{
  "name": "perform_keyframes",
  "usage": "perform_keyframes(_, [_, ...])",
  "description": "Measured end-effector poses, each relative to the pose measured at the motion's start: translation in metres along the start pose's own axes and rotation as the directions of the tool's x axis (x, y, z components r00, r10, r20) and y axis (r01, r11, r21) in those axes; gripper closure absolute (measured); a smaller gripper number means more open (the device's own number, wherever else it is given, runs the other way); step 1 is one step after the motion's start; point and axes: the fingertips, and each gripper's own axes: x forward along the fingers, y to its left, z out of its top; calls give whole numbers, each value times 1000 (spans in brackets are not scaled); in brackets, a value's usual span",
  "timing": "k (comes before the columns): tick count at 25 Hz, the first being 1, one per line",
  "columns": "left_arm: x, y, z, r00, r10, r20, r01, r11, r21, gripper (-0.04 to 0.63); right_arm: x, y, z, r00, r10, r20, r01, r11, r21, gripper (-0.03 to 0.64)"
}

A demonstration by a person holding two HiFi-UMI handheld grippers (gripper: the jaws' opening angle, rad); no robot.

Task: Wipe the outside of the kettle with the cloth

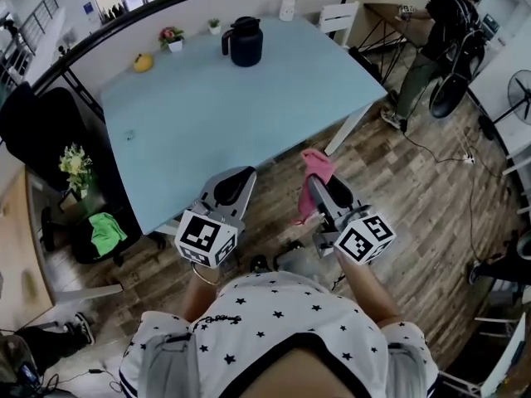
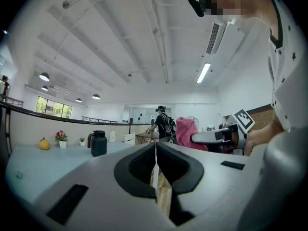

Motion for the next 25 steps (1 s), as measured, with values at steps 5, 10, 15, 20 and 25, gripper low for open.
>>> perform_keyframes(5, [16,19,-1,999,38,-3,-38,999,3,565,28,-23,2,999,33,-27,-32,999,10,494])
perform_keyframes(10, [36,60,-3,987,160,-18,-160,987,-6,565,81,-44,13,990,130,-45,-129,991,21,494])
perform_keyframes(15, [78,86,4,972,236,-13,-236,972,-2,565,128,-74,25,971,223,-83,-221,975,37,494])
perform_keyframes(20, [123,101,5,959,283,-15,-283,959,-12,565,160,-112,41,956,273,-108,-270,962,46,494])
perform_keyframes(25, [177,117,15,938,345,-29,-346,938,-16,565,194,-156,67,930,336,-150,-330,942,64,494])
